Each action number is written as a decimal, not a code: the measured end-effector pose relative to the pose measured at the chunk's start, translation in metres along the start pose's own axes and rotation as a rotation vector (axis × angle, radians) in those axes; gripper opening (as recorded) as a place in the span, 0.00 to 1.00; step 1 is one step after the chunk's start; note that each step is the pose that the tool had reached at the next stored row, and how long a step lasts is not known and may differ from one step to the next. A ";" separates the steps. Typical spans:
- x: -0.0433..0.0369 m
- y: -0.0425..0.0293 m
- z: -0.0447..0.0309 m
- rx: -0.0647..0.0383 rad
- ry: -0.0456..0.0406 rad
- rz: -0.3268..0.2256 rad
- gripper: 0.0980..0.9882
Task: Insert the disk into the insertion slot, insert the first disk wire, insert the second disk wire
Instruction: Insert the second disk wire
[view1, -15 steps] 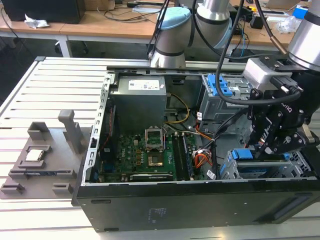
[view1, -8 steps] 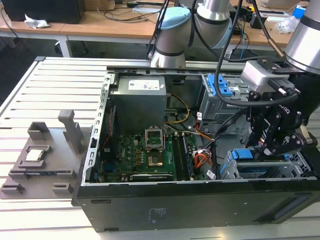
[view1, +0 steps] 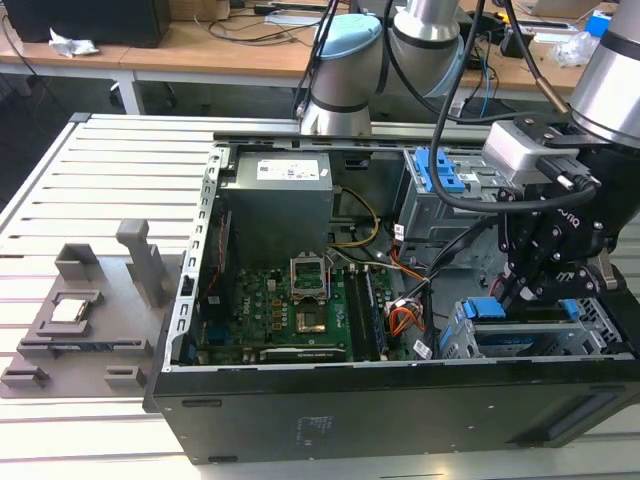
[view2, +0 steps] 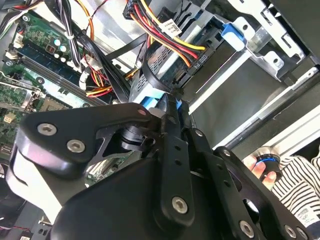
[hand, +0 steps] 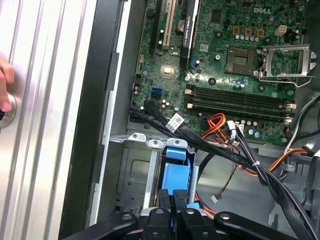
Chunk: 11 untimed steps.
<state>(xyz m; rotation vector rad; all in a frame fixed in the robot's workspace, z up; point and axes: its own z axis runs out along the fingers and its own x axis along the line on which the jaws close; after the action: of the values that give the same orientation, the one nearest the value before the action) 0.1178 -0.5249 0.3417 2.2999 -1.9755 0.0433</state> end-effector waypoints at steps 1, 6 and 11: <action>0.0000 0.0000 0.0000 0.000 0.0000 0.000 0.05; 0.0001 0.0001 -0.0014 0.001 -0.0056 0.000 0.05; 0.0012 -0.0018 -0.0032 0.009 -0.0752 -0.003 0.05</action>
<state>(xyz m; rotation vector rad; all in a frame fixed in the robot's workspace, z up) 0.1200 -0.5255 0.3449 2.3437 -2.0107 -0.0348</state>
